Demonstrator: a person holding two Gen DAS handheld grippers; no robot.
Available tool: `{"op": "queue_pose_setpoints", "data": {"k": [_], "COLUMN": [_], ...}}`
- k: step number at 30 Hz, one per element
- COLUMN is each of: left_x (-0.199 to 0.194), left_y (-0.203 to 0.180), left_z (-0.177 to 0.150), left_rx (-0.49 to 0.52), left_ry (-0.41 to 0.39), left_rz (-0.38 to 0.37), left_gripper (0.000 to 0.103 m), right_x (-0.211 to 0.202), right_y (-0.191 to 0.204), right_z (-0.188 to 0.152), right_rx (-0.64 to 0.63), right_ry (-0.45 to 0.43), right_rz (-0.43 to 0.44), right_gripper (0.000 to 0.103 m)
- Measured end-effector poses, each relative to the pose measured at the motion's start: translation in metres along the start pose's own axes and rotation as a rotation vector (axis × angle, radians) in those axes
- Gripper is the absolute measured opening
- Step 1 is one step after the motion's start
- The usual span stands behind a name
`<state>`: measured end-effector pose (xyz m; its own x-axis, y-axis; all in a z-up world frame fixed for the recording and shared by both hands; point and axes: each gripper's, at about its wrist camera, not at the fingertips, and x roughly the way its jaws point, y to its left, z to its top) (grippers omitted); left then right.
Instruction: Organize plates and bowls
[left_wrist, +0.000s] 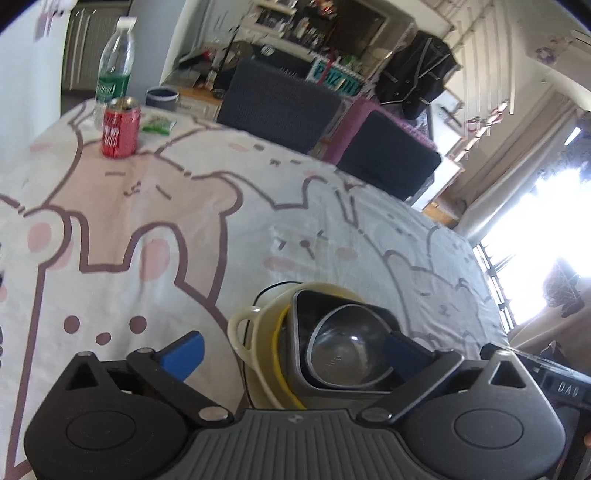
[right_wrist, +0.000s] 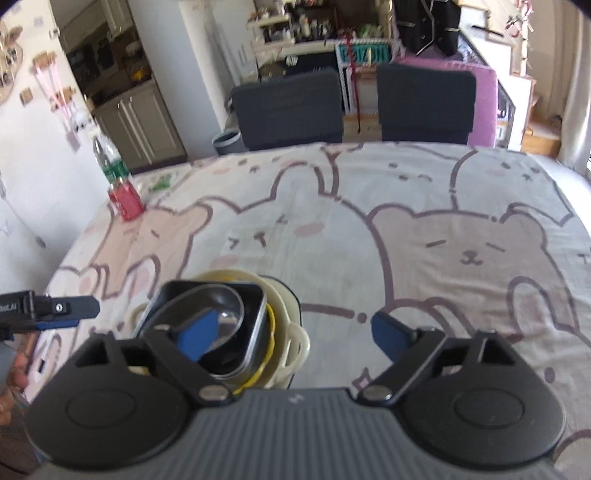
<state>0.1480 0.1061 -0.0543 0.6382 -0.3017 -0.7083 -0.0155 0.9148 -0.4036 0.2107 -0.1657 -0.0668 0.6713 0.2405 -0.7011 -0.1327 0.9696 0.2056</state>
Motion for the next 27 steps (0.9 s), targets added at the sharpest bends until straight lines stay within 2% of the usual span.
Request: {"op": "queue_pose_setpoints", "data": {"k": [3,13,16,20,23,27], "left_x": [-0.019,-0.080,-0.090,-0.100,-0.104,-0.106], "left_y": [-0.013,-0.029,-0.028,-0.031,-0.032,-0.035], "left_z": [-0.006,-0.047,-0.061,-0.079,-0.090,-0.102], "left_rx": [0.054,0.170,0.179,0.216,0.234,0.274], "left_ry": [-0.035,-0.185,-0.208,-0.265,-0.285,-0.302], "left_rz": [0.004,0.051,0.050,0.085,0.086,0.125], "left_gripper": [0.103,0.103,0.103,0.103,0.103,0.103], "right_x": [-0.021,-0.080,-0.091,-0.102,-0.109,-0.112], "right_y": [0.001,0.019,0.024,0.028,0.029,0.031], "right_z": [-0.002,-0.044,-0.061,-0.084,-0.100,-0.122], "right_rx": [0.024,0.003,-0.013,-0.025,-0.023,-0.028], "right_ry": [-0.062,-0.225,-0.270,-0.313,-0.333,-0.351], "right_rz": [0.004,-0.002,-0.008,-0.048,-0.068,-0.097], "right_gripper": [0.103,0.103,0.103,0.103,0.103,0.103]}}
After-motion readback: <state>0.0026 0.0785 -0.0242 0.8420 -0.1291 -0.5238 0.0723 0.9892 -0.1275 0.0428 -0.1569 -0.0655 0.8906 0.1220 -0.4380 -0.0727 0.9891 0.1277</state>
